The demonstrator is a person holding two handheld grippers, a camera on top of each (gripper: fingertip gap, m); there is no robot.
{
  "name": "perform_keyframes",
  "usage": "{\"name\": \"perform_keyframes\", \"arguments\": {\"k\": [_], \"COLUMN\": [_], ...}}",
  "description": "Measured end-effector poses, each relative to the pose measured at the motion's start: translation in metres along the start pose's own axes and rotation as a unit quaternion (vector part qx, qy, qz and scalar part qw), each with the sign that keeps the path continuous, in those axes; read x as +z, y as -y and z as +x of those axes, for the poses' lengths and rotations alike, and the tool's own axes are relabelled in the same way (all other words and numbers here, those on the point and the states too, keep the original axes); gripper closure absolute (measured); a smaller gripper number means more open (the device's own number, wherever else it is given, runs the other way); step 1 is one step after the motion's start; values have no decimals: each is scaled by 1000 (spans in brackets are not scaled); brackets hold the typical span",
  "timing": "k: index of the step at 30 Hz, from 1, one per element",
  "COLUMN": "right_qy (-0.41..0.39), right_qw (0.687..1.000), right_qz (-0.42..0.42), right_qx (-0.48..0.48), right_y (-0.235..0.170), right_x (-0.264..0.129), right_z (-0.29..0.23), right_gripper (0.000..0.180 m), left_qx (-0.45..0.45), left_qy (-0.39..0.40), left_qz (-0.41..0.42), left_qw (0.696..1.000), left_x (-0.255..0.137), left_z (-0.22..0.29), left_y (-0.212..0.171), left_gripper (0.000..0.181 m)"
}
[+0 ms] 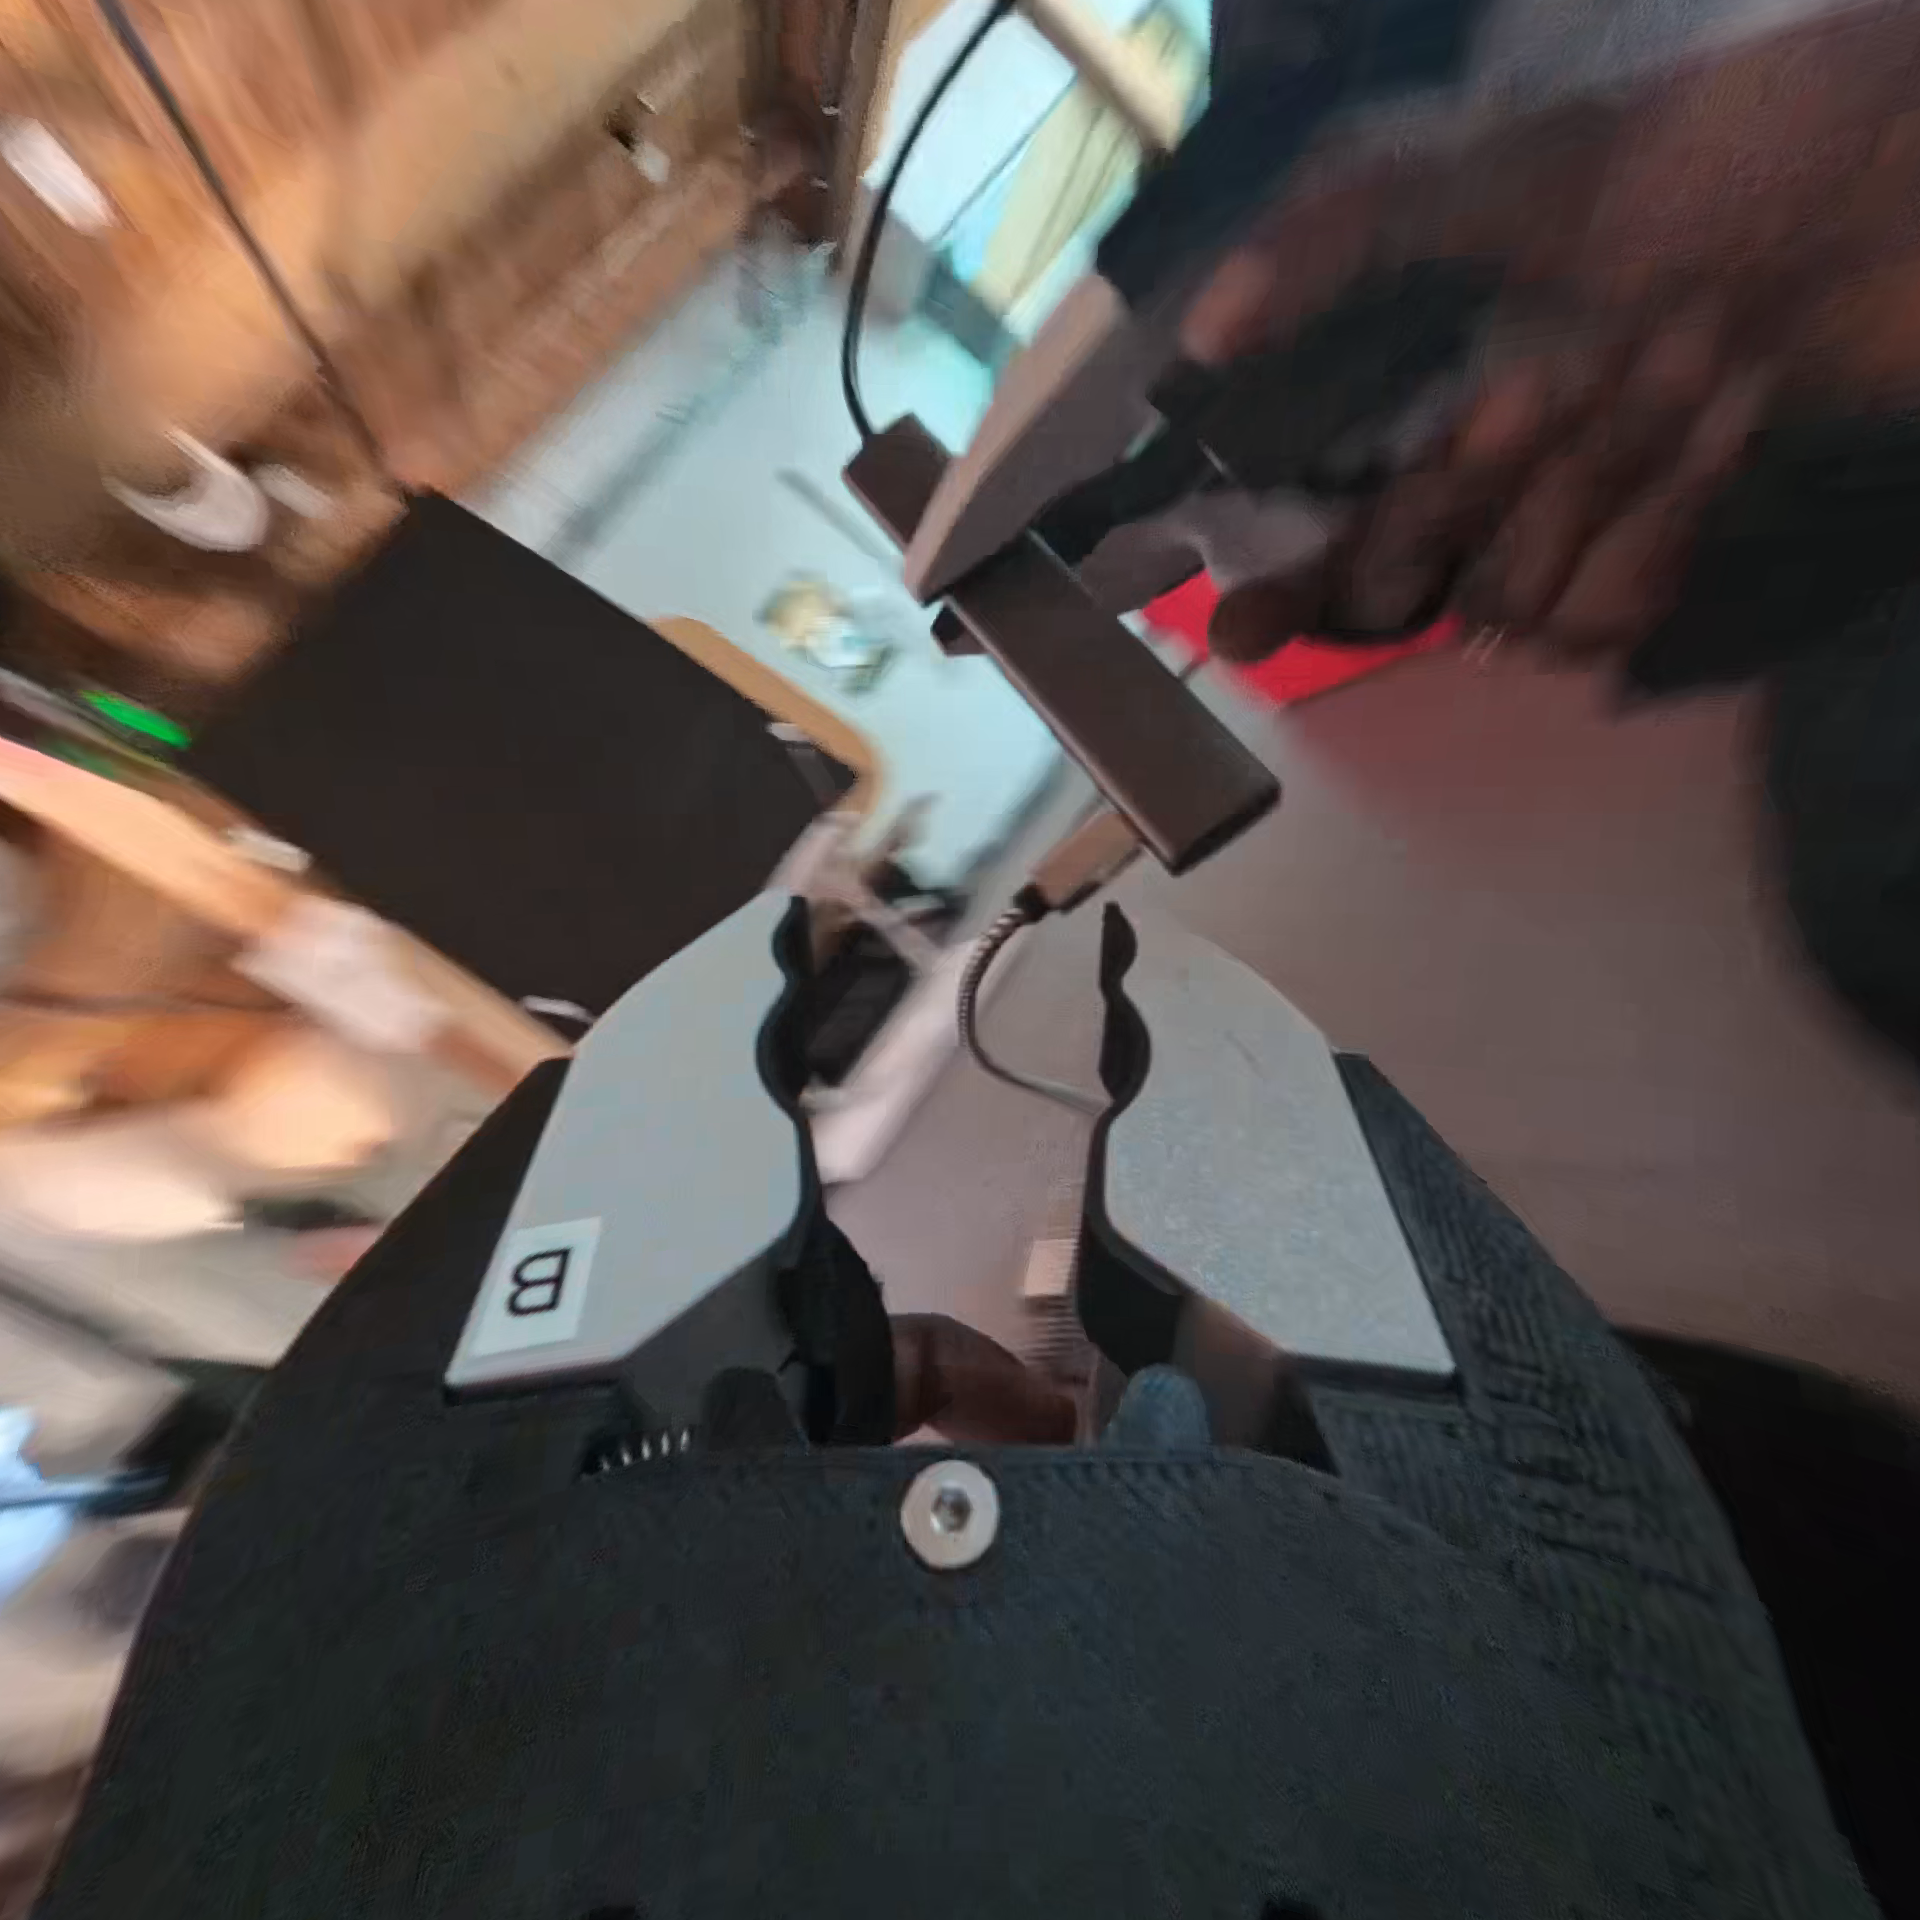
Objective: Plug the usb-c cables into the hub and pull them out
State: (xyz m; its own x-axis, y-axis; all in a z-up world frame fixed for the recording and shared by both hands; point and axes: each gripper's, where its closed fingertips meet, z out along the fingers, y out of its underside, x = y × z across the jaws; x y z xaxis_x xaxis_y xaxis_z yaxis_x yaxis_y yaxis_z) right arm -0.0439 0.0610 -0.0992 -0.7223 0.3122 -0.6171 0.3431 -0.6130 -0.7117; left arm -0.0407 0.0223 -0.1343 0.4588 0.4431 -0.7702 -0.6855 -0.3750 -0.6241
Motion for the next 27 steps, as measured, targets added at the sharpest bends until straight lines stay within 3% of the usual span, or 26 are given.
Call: {"name": "perform_keyframes", "arguments": {"k": [1,4,6,12,13,17,19,21,24,27], "right_qy": [13,63,106,208,208,183,161,133,87,62], "right_qw": [998,970,952,923,921,903,888,854,776,698], "right_qz": [-1,-8,-5,-21,-24,-67,-72,-105,-186,-211], "right_qx": [-64,-235,-288,-322,-328,-382,-424,-491,-597,-681], "right_y": [4,5,2,-23,-25,-32,-24,-24,-37,-45], "right_x": [-3,-11,-14,-16,-16,-23,-31,-38,-40,-38], "right_z": [-5,-27,-44,-77,-78,-74,-78,-78,-71,-69], "right_gripper": [170,171,171,171,171,169,159,155,154,170], "left_qx": [-103,-339,-381,-284,-265,-173,-99,-44,-8,-9], "left_qy": [-42,-139,-186,-227,-245,-241,-232,-227,-231,-214], "left_qz": [27,131,126,133,140,129,106,100,95,84], "left_qw": [993,921,897,922,922,946,962,968,968,973], "left_x": [-3,-16,-13,-2,-5,-6,-5,-4,-1,5], "left_z": [-1,-16,-11,28,35,36,36,36,39,34], "left_y": [8,40,47,69,73,61,47,40,36,31], "left_gripper": [123,122,122,147,162,169,169,165,170,170]}}
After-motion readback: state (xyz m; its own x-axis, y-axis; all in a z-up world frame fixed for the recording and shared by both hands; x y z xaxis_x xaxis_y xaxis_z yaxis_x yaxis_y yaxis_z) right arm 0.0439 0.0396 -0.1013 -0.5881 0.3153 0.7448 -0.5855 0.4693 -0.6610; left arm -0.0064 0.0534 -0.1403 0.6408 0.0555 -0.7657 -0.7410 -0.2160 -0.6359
